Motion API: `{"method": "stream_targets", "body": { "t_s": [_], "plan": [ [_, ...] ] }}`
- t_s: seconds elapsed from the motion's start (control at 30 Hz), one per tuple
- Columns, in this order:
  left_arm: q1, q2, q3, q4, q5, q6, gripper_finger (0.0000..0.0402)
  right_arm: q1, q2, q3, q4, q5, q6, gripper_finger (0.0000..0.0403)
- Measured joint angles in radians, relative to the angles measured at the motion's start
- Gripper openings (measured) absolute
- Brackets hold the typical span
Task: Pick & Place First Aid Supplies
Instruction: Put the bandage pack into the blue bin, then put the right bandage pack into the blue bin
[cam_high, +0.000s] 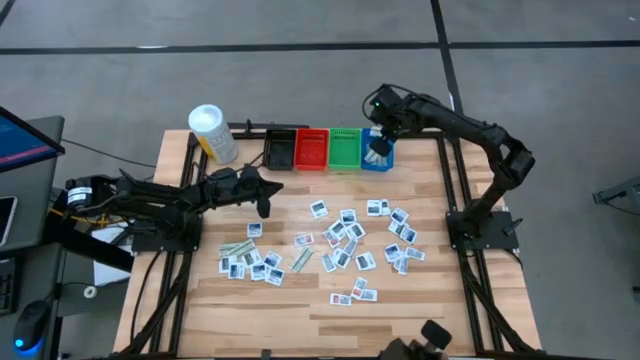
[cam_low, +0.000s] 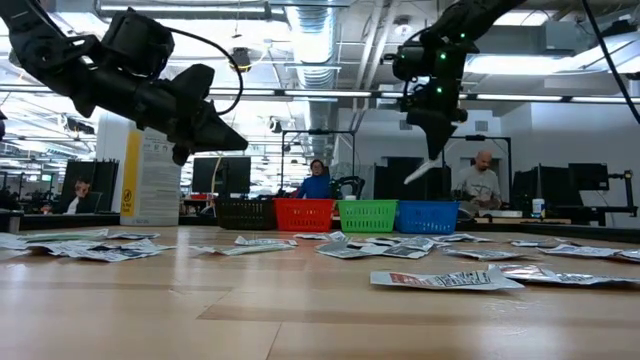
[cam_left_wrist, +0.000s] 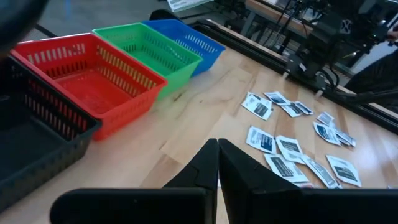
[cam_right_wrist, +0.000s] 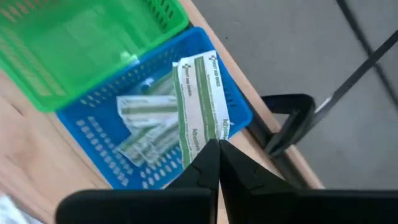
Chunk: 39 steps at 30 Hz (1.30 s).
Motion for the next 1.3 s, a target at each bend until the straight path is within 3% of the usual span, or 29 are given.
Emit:
{"method": "stream_targets", "body": {
  "t_s": [0.3, 0.7, 0.8, 1.03, 1.3],
  "plan": [
    [0.031, 0.000, 0.000, 0.000, 0.003, 0.000, 0.0011, -0.003, 0.000, 0.000, 0.011, -0.041, 0.065, 0.0005],
    [0.031, 0.000, 0.000, 0.000, 0.028, -0.008, 0.0011, 0.017, 0.000, 0.000, 0.006, -0.044, 0.088, 0.0083],
    [0.031, 0.000, 0.000, 0.000, 0.046, -0.009, 0.0011, 0.036, 0.000, 0.000, 0.011, -0.104, 0.088, 0.0087],
    [0.031, 0.000, 0.000, -0.001, 0.103, -0.030, 0.0011, 0.161, 0.000, 0.000, 0.082, -0.248, 0.001, 0.0079],
    [0.026, 0.000, 0.000, -0.009, 0.214, -0.043, 0.0011, 0.361, 0.000, 0.000, 0.240, -0.254, -0.081, 0.0076]
  ]
}}
